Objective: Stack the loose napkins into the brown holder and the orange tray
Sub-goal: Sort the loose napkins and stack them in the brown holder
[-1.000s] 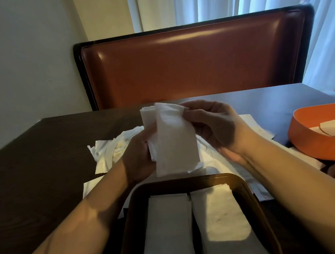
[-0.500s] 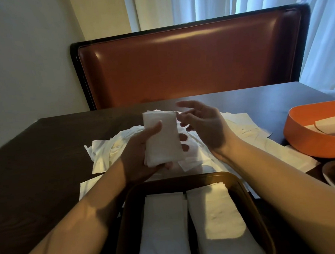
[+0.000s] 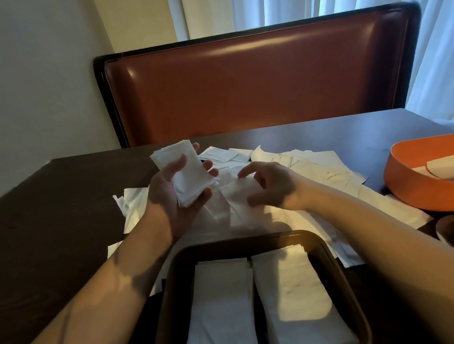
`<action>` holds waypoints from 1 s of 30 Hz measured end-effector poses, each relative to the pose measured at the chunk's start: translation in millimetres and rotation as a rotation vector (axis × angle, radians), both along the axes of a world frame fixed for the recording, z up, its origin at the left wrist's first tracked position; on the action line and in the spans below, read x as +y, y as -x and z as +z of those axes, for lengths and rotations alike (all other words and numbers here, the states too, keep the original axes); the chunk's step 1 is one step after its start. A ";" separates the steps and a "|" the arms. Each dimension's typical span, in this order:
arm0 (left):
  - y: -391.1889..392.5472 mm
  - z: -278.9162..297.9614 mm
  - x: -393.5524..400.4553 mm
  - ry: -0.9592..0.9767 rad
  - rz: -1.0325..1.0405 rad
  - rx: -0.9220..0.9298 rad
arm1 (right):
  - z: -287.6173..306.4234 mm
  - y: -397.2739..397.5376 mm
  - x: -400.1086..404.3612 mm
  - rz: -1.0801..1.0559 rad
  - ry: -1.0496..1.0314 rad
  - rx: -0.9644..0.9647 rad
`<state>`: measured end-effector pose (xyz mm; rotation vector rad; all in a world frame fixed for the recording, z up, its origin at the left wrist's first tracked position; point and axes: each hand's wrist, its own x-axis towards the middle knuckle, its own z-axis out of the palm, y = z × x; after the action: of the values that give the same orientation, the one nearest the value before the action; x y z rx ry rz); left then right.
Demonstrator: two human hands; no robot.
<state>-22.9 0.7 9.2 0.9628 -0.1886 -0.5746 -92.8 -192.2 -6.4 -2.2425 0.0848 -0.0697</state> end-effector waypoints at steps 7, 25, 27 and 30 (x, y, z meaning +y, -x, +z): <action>0.2 -0.7 -1.3 -0.008 -0.060 -0.051 | 1.4 -4.9 2.2 -0.160 -0.194 0.022; -5.4 -5.2 -2.7 -0.039 -0.093 -0.098 | 25.7 17.5 -7.3 0.011 -0.411 -0.307; -4.5 -3.6 -3.2 -0.082 -0.092 -0.142 | 33.8 27.4 -4.9 0.134 -0.582 -0.289; 0.1 -4.6 -2.9 -0.135 -0.172 -0.182 | 45.0 35.9 -0.1 0.268 -0.807 -0.255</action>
<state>-22.9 -2.2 4.6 1.1380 -0.4023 -0.6636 -128.7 -192.2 38.5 -1.4086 -0.2809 -0.1456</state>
